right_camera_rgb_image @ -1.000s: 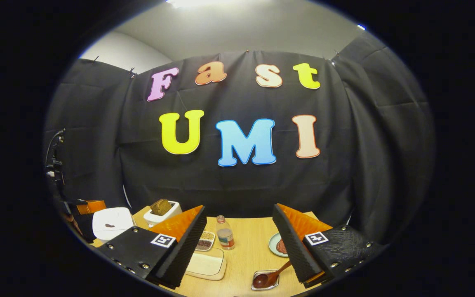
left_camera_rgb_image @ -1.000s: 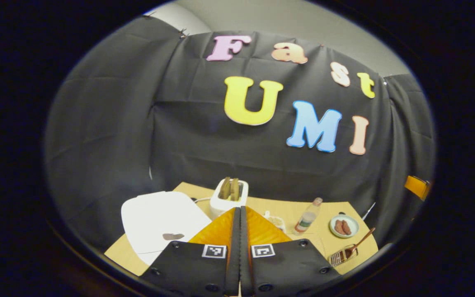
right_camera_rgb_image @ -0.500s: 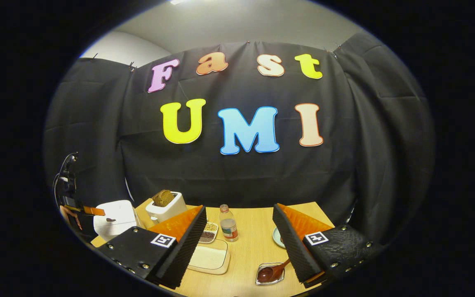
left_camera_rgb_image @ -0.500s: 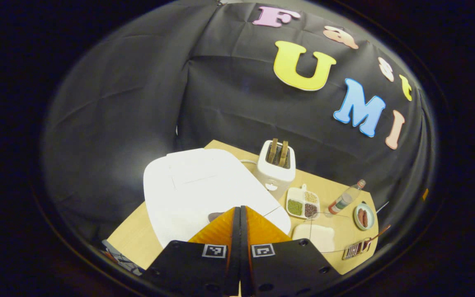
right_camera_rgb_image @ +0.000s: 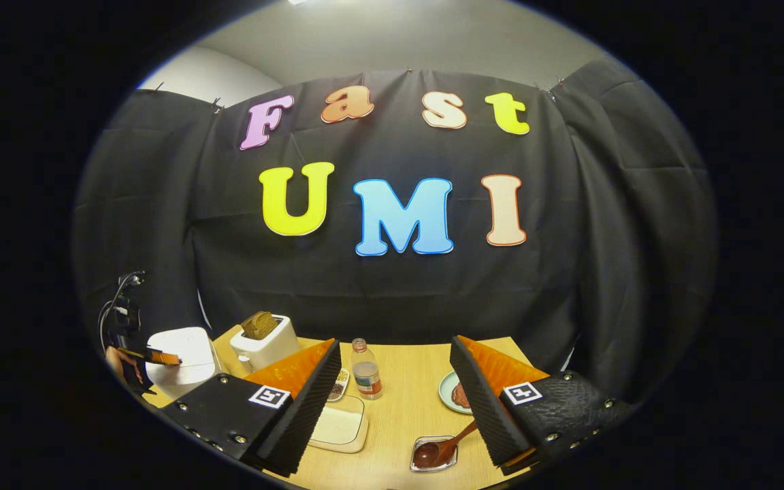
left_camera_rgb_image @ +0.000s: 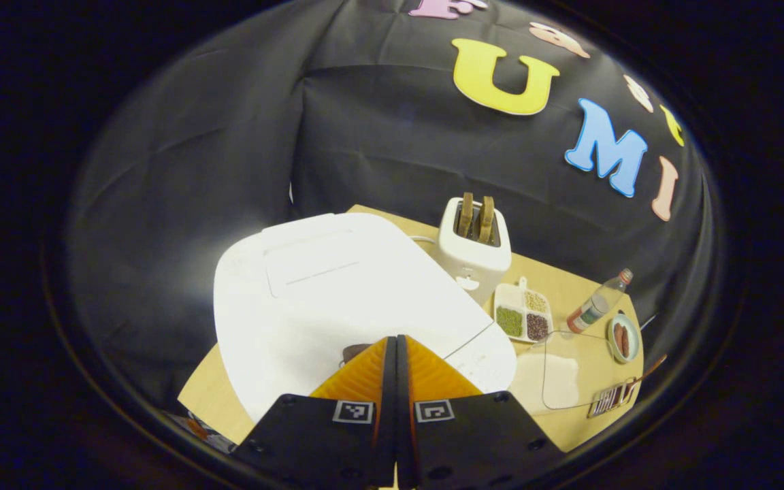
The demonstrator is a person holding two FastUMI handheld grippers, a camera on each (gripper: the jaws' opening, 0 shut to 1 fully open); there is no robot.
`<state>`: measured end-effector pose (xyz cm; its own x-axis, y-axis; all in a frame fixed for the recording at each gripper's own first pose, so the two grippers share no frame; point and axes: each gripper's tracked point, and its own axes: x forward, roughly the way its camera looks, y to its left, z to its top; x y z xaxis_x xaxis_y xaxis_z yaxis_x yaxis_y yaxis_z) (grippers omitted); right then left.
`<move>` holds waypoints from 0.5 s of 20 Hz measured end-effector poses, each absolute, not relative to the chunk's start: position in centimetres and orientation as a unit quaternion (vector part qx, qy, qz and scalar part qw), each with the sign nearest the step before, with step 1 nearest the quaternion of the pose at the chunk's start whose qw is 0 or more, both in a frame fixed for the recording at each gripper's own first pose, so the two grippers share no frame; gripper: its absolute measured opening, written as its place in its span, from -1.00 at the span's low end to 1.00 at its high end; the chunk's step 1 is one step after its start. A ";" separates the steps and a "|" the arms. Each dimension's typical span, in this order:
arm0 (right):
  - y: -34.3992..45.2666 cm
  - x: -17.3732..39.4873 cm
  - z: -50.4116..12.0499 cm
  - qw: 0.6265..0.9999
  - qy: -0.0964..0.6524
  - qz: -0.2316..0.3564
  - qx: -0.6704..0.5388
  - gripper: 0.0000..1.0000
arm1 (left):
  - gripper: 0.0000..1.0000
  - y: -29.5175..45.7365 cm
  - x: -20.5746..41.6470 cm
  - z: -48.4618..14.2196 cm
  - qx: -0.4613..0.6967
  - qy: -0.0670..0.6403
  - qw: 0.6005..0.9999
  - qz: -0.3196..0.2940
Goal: Close the left gripper, press the button to open the rice cooker; take a wooden spoon from the chopstick holder with the right hand, scoop a spoonful of rice and pour it into the rice cooker, then put the wooden spoon back into the chopstick holder.
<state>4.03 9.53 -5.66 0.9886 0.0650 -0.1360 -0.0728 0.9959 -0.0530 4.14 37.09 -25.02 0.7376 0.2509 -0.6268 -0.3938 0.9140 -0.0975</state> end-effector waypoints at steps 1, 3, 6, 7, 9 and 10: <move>9.3 4.0 -5.6 0.997 0.067 0.033 -0.029 0.96 | -0.83 37.1 4.1 -24.3 -0.111 0.309 0.928 0.177; 9.2 4.2 -5.5 0.997 0.064 0.034 -0.027 0.96 | -0.83 37.5 4.8 -21.2 -0.102 0.260 0.941 0.189; 9.1 4.2 -5.3 0.997 0.060 0.038 -0.025 0.96 | -0.82 38.8 4.5 -15.2 -0.096 0.191 0.954 0.209; 9.1 4.2 -5.2 0.997 0.057 0.040 -0.024 0.96 | -0.82 39.2 4.5 -13.5 -0.093 0.168 0.957 0.216; 9.1 4.3 -5.1 0.997 0.053 0.043 -0.023 0.96 | -0.82 39.6 3.7 -9.8 -0.094 0.133 0.961 0.225; 9.0 4.3 -5.2 0.997 0.053 0.044 -0.023 0.96 | -0.82 39.1 3.4 -8.8 -0.103 0.124 0.962 0.221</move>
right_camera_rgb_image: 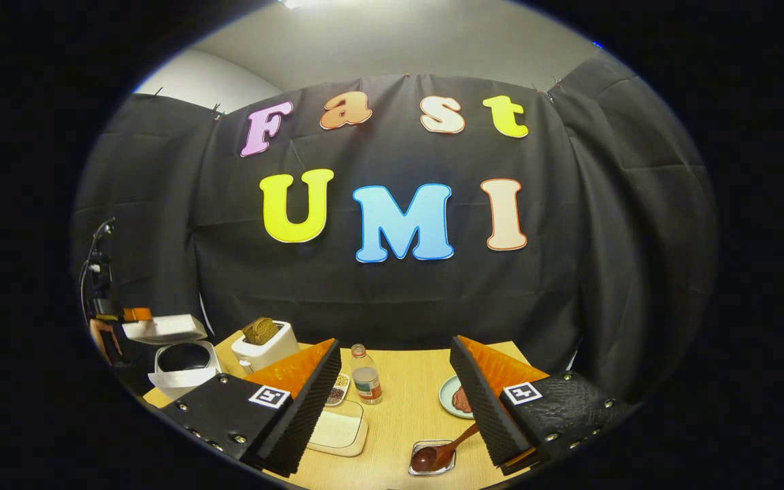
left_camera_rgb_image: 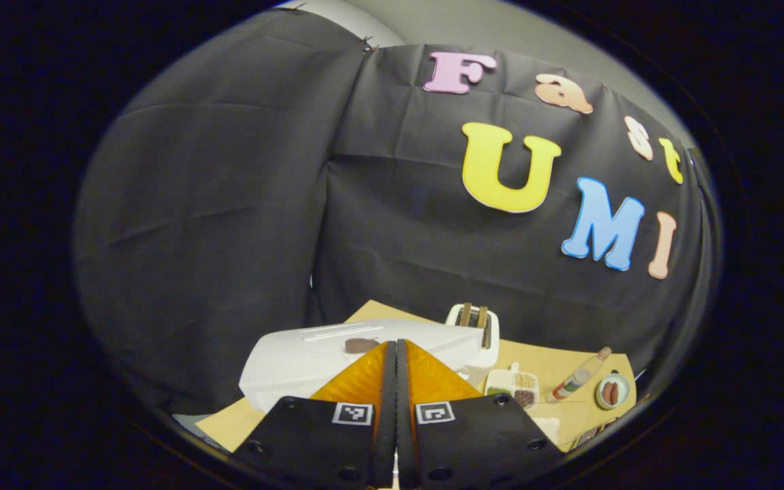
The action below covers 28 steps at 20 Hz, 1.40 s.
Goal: Close the left gripper, press the button to open the rice cooker; take a wooden spoon from the chopstick holder with the right hand, scoop a spoonful of rice and pour it into the rice cooker, then put the wooden spoon back into the chopstick holder.
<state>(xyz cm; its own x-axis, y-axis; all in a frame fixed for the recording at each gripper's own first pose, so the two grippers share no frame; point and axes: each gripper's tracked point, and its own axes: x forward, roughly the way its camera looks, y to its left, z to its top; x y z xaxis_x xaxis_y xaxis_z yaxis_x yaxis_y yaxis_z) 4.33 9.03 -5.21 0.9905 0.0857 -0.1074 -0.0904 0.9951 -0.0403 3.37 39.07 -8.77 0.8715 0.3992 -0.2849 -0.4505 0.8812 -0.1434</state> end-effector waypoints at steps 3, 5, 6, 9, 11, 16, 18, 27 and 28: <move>8.6 4.1 -5.5 0.997 0.052 0.045 -0.020 0.97 | -0.82 37.1 2.1 -6.3 -0.094 0.090 0.967 0.218; 8.0 4.1 -5.7 0.998 0.052 0.042 -0.020 0.97 | -0.78 34.2 1.5 -4.4 -0.072 0.060 0.976 0.195; 7.8 4.0 -5.7 0.998 0.052 0.040 -0.020 0.97 | -0.66 32.2 1.2 -3.6 -0.062 0.048 0.981 0.176; 6.6 3.9 -6.0 0.998 0.053 0.028 -0.024 0.97 | -0.07 26.2 1.1 -2.0 -0.029 0.014 0.992 0.119; 5.7 4.0 -6.3 0.998 0.052 0.020 -0.023 0.97 | 0.41 22.8 1.0 -1.4 -0.007 -0.004 0.996 0.091; 1.9 4.7 -8.9 0.997 0.075 -0.015 -0.019 0.96 | 0.55 16.6 0.8 -1.5 0.027 -0.025 0.999 0.037; 0.8 5.2 -10.7 0.995 0.096 -0.024 -0.006 0.96 | 0.55 15.3 1.1 -1.5 0.027 -0.030 0.999 0.028; -4.6 8.4 -21.9 0.972 0.216 -0.067 0.068 0.96 | 0.58 14.4 1.6 -2.5 0.020 -0.015 0.998 0.052; -4.9 8.7 -22.9 0.969 0.226 -0.068 0.071 0.96 | 0.58 14.4 1.7 -2.7 0.024 -0.010 0.998 0.054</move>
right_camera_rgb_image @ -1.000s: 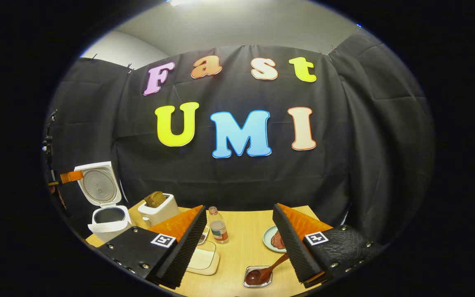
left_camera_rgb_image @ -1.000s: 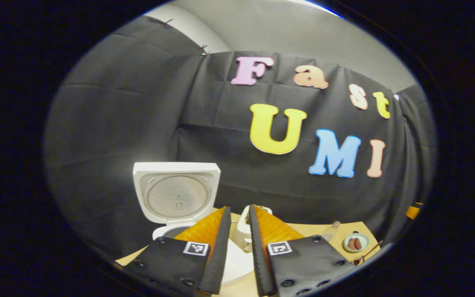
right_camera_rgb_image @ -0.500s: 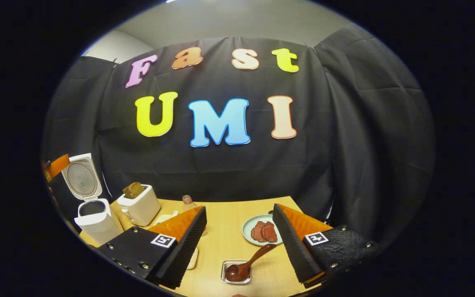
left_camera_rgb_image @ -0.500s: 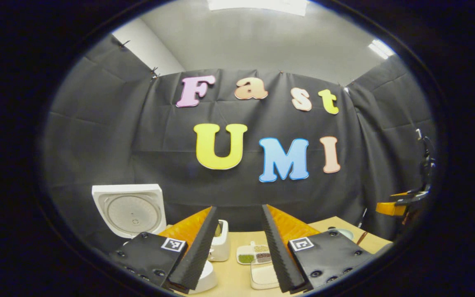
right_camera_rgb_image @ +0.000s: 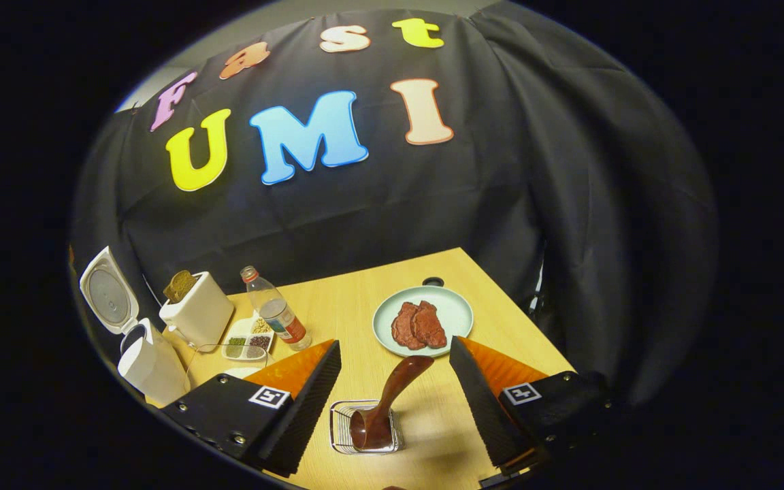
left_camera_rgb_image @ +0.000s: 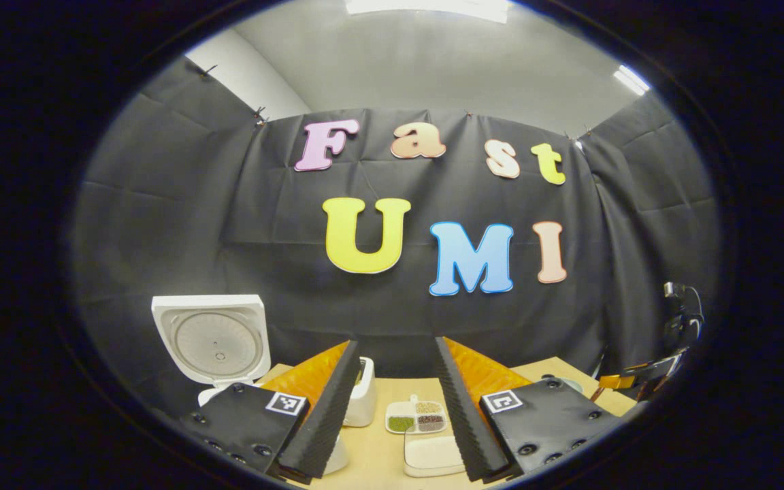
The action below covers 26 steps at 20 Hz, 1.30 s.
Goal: Close the left gripper, press the button to open the rice cooker; take a wooden spoon from the chopstick holder with the right hand, scoop a spoonful of rice and pour it into the rice cooker, then put the wooden spoon back into the chopstick holder.
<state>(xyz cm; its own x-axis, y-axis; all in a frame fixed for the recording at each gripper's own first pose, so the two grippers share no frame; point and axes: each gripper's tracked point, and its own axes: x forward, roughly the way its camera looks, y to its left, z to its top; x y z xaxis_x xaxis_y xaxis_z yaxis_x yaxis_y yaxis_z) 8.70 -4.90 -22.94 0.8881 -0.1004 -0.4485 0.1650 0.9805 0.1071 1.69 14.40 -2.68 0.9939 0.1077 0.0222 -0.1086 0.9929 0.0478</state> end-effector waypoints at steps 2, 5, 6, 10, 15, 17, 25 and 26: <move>-5.2 9.3 -24.9 0.964 0.246 -0.067 0.075 0.96 | 0.58 13.8 2.0 -3.2 0.030 -0.001 0.998 0.054; -5.7 10.2 -27.5 0.955 0.269 -0.061 0.105 0.89 | 0.58 13.1 2.4 -3.9 0.041 0.015 0.998 0.051; -5.8 10.5 -28.3 0.952 0.276 -0.059 0.121 0.94 | 0.58 12.9 2.5 -4.3 0.041 0.024 0.998 0.050; -6.1 11.7 -29.9 0.943 0.289 -0.049 0.157 0.68 | 0.58 13.2 2.6 -5.0 0.033 0.041 0.997 0.059; -4.7 12.1 -29.9 0.936 0.299 -0.014 0.187 0.03 | 0.62 12.5 2.6 -6.2 0.040 0.056 0.996 0.055; -3.3 11.5 -29.2 0.932 0.308 0.014 0.191 -0.33 | 0.58 12.6 2.7 -6.4 0.036 0.056 0.996 0.055; -1.6 11.1 -25.4 0.946 0.268 0.011 0.183 -0.85 | 0.62 14.0 1.9 -6.0 0.026 0.049 0.997 0.051; -1.6 11.1 -24.1 0.949 0.256 0.011 0.182 -0.85 | 0.62 14.4 1.7 -5.9 0.027 0.047 0.997 0.055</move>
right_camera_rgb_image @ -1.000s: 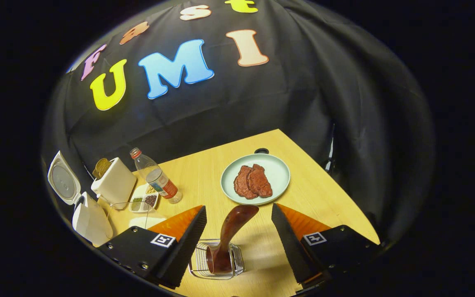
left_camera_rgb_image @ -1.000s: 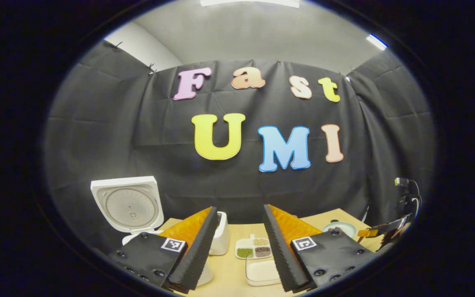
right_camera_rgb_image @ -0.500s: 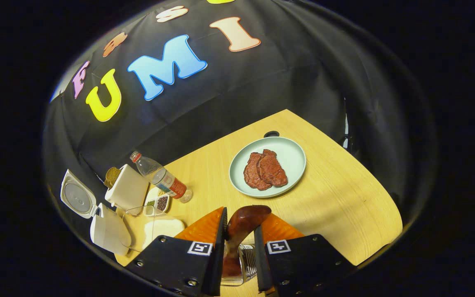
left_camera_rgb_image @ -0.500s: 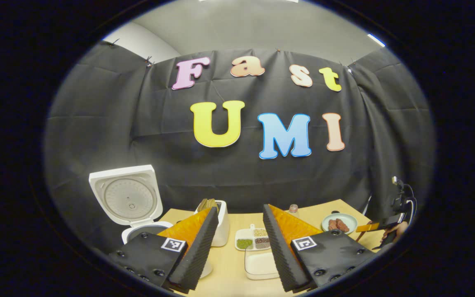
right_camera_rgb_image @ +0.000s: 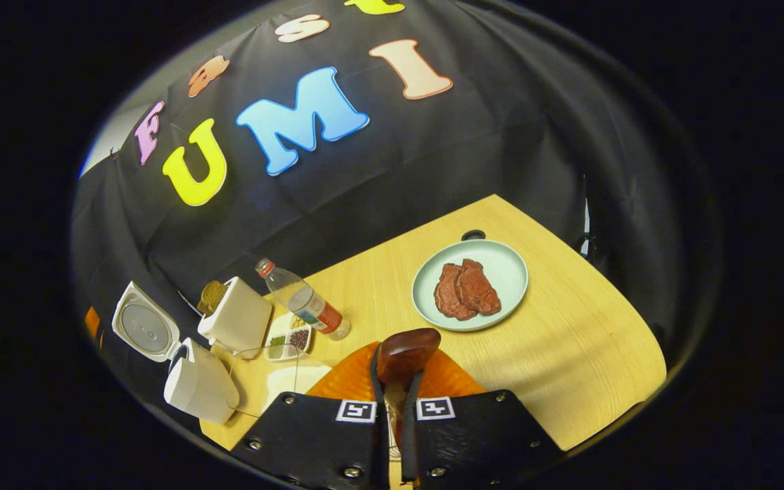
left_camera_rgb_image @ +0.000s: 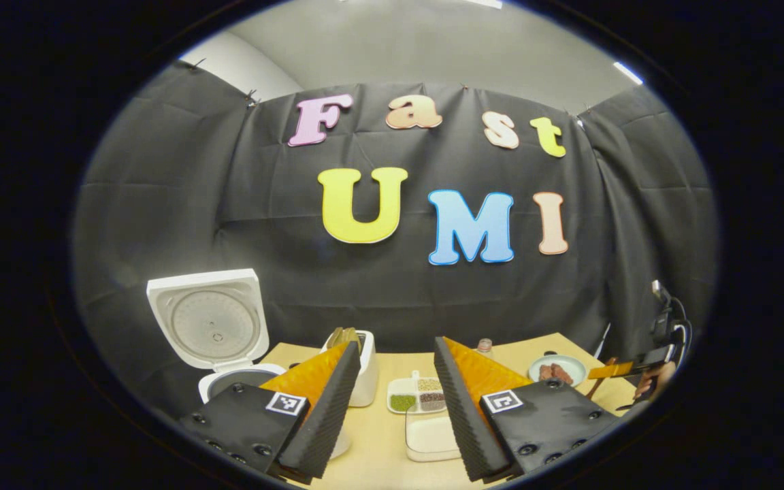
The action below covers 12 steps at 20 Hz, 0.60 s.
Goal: Close the left gripper, press the button to open the rice cooker; take a wooden spoon from the chopstick holder with the right hand, scoop a spoonful of rice and pour it into the rice cooker, then put the wooden spoon back into the chopstick holder.
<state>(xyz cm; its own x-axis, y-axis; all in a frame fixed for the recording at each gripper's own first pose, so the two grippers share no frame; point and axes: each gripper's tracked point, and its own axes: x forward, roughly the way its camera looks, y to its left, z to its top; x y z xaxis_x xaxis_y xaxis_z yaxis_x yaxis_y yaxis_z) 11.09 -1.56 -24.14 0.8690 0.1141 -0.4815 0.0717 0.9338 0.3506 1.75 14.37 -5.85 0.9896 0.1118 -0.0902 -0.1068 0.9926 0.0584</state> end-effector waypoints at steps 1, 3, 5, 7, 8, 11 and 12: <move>-1.4 11.0 -22.8 0.953 0.244 0.011 0.179 -0.85 | 0.58 14.6 1.5 -5.9 0.027 0.047 0.997 0.055; -0.8 11.0 -19.9 0.960 0.218 0.019 0.174 -0.86 | 0.65 14.3 1.1 -5.6 0.024 0.041 0.998 0.048; 1.0 11.1 -17.4 0.965 0.199 0.042 0.167 -0.86 | 0.56 14.3 0.6 -5.3 0.027 0.035 0.998 0.041; 3.6 11.7 -15.5 0.968 0.182 0.073 0.158 -0.86 | 0.69 14.4 0.1 -5.5 0.032 0.032 0.998 0.038; 5.0 12.0 -15.0 0.969 0.175 0.090 0.150 -0.86 | 0.69 14.4 -0.2 -5.3 0.035 0.027 0.998 0.037; 9.3 12.8 -15.0 0.967 0.172 0.126 0.139 -0.86 | 0.90 14.5 -1.4 -4.9 0.044 0.015 0.999 0.025; 10.8 13.1 -14.9 0.965 0.171 0.137 0.141 -0.86 | 0.91 14.7 -1.7 -4.8 0.045 0.013 0.999 0.023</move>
